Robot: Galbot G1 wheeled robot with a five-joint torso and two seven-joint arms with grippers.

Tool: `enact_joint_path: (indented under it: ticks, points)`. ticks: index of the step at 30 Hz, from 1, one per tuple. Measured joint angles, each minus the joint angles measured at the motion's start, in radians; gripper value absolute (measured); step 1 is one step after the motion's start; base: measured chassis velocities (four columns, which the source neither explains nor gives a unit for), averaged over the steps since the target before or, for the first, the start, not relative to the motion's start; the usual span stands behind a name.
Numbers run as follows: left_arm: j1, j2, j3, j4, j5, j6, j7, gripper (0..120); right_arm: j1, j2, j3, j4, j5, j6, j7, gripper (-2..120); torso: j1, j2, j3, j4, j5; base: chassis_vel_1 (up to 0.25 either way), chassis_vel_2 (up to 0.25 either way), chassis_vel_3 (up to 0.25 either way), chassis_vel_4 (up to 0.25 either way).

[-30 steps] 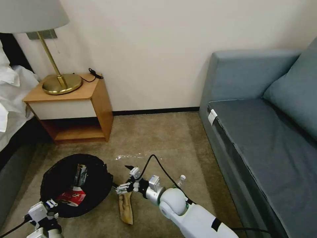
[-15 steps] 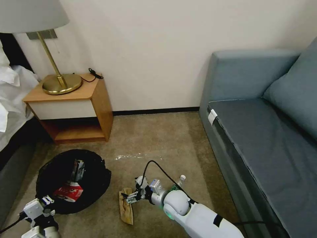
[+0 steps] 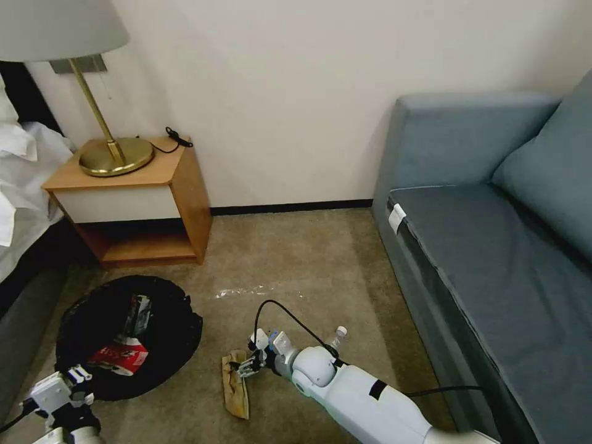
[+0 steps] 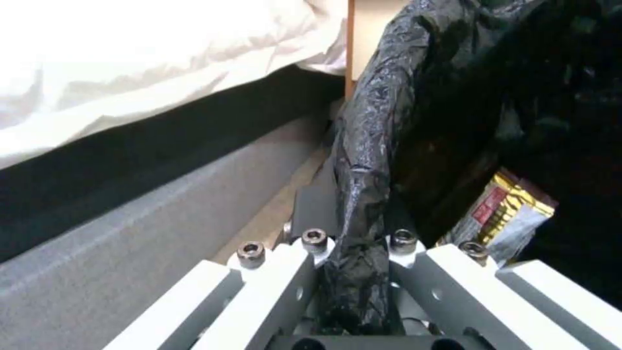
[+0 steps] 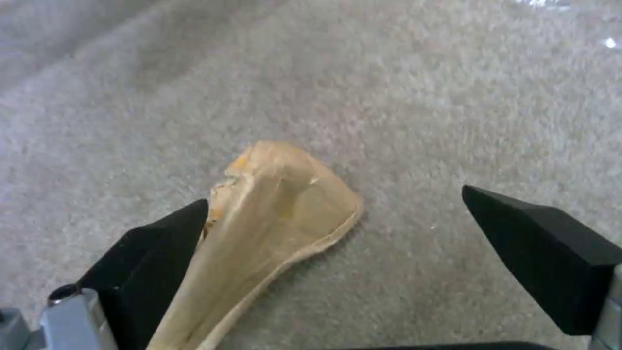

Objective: Pick up the trash bin, then pick up the garbage on the floor and place it into the trash bin.

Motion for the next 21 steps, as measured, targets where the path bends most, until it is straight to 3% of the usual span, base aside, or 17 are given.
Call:
enact_joint_path:
  ticks: [21]
  points:
    - [0.003, 0.000, -0.002, -0.002, -0.027, 0.014, -0.004, 3, 0.007, 0.073, -0.010, -0.148, -0.045, 0.028, -0.042, 96, 0.000, 0.000, 0.000, 0.0001, 0.0001, 0.000, 0.000, 0.000, 0.000]
